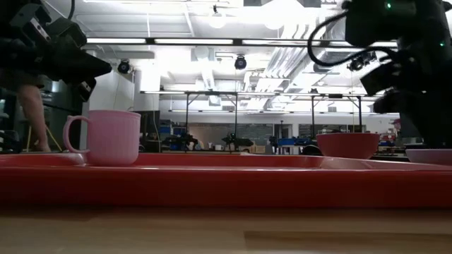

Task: Set up tray
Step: Put the blue plate on the red serving tray to the bottom right of the purple mug

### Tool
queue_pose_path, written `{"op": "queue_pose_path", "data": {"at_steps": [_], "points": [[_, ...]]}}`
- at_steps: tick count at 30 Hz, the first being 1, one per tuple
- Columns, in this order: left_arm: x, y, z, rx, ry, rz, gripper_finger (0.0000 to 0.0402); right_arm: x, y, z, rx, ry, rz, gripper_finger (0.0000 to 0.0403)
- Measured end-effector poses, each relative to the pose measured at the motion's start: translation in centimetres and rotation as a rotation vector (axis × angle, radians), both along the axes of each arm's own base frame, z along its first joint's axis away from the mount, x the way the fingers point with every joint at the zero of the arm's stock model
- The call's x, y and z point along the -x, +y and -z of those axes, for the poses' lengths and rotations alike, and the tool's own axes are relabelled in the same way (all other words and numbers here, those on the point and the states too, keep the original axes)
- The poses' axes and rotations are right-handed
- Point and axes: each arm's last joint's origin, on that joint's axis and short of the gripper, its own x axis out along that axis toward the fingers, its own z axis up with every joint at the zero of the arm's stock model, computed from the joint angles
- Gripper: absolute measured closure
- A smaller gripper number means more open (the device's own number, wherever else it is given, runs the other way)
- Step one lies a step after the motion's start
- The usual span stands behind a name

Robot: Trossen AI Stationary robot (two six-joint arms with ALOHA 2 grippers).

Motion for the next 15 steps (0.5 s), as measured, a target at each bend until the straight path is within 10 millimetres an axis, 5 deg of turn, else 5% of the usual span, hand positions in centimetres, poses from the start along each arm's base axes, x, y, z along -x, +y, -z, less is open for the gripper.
{"op": "queue_pose_path", "data": {"at_steps": [15], "points": [[0.01,0.0,0.02,0.001,0.003,0.0,0.0345,-0.03,-0.16,0.15,0.052,-0.016,0.004,0.0309]]}}
